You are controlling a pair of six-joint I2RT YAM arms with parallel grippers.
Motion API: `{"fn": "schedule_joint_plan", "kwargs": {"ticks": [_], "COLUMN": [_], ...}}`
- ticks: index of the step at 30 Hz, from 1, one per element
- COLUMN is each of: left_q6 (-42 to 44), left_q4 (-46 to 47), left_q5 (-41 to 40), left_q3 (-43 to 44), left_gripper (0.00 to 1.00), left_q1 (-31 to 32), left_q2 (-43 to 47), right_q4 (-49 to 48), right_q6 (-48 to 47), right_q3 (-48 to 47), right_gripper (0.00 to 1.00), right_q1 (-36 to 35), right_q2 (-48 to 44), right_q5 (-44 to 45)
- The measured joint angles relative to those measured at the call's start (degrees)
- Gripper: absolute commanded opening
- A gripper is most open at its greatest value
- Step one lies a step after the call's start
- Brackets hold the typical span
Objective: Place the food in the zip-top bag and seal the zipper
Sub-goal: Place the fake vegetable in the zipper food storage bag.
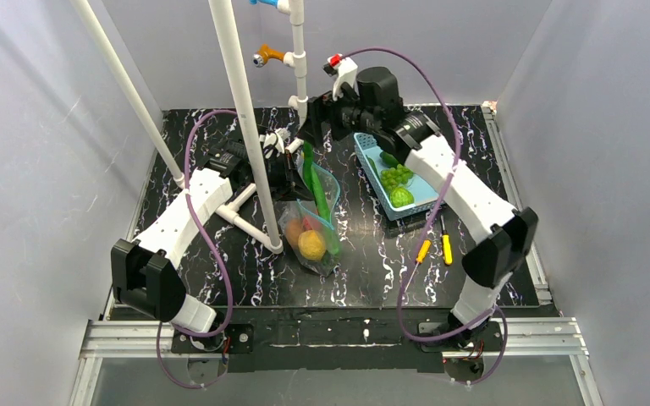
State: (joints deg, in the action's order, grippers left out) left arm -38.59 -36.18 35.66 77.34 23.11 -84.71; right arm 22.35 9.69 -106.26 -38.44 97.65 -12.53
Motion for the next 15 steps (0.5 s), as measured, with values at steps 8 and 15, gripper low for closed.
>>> {"fn": "schedule_joint_plan", "kwargs": {"ticks": [8, 15], "left_q6": [0.02, 0.04], "left_q4": [0.13, 0.09], "left_q5": [0.37, 0.39], "left_q3": [-0.04, -0.04], "left_gripper": [0.00, 0.00], "left_q1": [0.00, 0.00], "left_q2": [0.02, 0.02], "right_q4": [4.90, 4.42], "right_q6": [-0.50, 0.72], "right_q3": [-14.49, -13.11], "right_gripper": [0.54, 0.05], "right_q1": [0.61, 0.83], "right_q2": [12.68, 12.94], "right_q5": [-2.45, -2.82]}}
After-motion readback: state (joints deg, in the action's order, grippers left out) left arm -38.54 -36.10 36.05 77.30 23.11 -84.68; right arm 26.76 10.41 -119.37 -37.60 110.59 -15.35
